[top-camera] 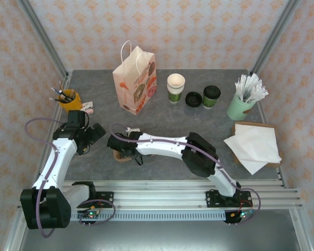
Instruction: Pack the takeout coffee
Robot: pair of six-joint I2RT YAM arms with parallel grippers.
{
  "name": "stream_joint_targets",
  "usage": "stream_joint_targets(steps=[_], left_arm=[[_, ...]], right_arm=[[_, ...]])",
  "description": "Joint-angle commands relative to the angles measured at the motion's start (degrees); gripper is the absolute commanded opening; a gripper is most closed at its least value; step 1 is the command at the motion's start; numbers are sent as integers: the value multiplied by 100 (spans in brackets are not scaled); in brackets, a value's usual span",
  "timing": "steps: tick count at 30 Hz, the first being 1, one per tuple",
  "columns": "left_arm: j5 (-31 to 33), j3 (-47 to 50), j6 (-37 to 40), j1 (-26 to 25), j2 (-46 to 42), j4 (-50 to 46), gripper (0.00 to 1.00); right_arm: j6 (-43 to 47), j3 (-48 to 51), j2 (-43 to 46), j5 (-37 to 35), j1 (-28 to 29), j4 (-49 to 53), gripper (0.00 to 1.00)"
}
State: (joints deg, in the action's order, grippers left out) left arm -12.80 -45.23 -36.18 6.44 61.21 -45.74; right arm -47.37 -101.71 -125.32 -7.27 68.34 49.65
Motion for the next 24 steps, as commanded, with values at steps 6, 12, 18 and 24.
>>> stream_joint_targets(steps=[6,12,18,24], left_arm=[[231,-58,110,42,-200,-210,100],[462,-481,82,31,-567,-358,100],[923,-1266,-162,-351,-511,-532,100],[1444,-2179,-502,-1214,-216,-611,100]], right_arm=[[466,-390,-394,673,-200,386,71],[568,-457,-568,336,-228,789,53],[797,252,372,-40,-234,438,27],[1197,1469,1894,-401,-233,8,13]])
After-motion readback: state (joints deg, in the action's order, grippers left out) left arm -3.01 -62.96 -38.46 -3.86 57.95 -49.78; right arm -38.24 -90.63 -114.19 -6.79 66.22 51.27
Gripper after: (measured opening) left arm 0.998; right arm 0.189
